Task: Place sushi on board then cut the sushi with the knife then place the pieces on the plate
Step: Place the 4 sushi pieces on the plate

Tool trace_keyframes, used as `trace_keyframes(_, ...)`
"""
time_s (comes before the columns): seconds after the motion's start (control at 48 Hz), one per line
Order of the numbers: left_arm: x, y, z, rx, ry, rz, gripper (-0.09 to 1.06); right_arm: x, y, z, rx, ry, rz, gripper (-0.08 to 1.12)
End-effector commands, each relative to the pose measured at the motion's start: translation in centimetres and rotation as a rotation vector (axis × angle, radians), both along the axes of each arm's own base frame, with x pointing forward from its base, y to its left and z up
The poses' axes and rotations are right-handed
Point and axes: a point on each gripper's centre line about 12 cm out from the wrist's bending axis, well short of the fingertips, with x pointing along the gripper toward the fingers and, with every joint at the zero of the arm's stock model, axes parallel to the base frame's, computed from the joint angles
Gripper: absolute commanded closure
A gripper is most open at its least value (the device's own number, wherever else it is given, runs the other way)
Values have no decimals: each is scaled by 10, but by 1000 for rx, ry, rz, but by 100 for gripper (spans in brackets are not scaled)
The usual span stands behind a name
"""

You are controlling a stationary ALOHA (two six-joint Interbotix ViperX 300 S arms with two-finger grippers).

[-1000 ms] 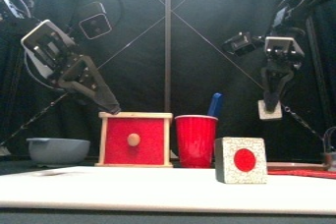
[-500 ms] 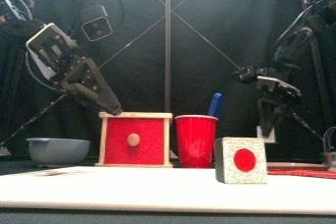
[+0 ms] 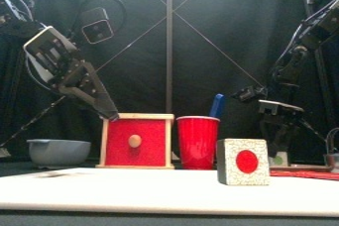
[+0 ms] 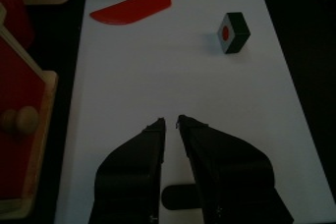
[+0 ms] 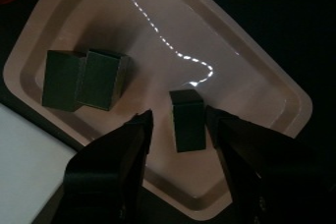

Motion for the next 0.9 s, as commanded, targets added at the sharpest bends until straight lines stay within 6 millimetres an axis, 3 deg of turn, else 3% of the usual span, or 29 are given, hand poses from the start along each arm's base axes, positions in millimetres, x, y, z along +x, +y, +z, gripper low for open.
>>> trace_keyframes(0.021,6,0,8,-3,-29,3,34,6,-4,21,-36,-71,-7,21)
trace_keyframes(0.208,6,-1,9,-4,-34,1,34,9,7,54,-75,-171,22,21)
trace_keyframes(0.479,6,0,10,-4,-34,3,34,26,81,96,-82,-343,294,20)
trace_keyframes(0.708,9,0,12,-5,-43,4,35,44,150,105,-21,-447,557,20)
trace_keyframes(0.896,11,0,15,-7,-52,5,35,69,183,93,28,-434,656,20)
